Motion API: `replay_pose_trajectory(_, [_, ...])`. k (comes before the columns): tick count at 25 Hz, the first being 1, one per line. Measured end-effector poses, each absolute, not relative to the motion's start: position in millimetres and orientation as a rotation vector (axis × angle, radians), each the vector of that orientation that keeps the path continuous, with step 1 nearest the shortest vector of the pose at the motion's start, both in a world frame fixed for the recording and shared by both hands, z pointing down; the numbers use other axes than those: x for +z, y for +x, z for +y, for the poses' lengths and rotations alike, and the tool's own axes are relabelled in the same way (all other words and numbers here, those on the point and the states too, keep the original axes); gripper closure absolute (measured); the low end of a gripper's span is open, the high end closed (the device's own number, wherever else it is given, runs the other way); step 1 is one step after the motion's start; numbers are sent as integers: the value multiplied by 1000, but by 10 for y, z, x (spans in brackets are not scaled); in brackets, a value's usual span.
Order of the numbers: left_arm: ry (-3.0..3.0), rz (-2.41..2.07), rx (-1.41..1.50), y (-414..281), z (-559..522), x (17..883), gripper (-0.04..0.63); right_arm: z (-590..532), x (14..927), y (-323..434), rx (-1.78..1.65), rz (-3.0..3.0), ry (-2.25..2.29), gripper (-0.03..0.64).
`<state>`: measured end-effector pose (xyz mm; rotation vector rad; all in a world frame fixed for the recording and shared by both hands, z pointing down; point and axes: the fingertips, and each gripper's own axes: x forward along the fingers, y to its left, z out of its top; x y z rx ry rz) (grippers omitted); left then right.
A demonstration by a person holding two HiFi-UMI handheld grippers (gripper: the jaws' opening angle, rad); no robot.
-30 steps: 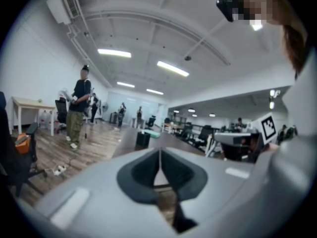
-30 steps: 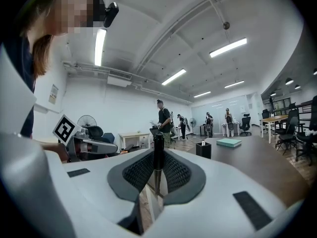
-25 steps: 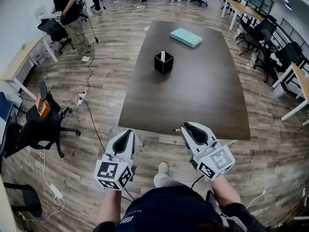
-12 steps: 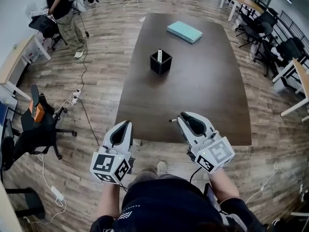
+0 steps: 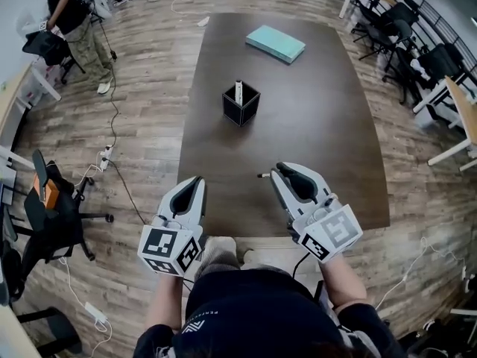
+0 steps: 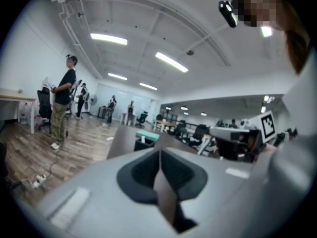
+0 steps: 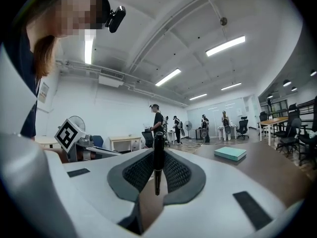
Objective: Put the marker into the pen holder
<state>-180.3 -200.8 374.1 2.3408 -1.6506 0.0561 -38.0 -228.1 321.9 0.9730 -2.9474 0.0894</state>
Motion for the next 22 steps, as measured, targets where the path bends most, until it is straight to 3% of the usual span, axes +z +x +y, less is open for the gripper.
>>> replay_pose_trajectory(22, [2410,-1502,106,-2215,-3538,3917,580,-3957,3163,-735,63,-2888,1241,571])
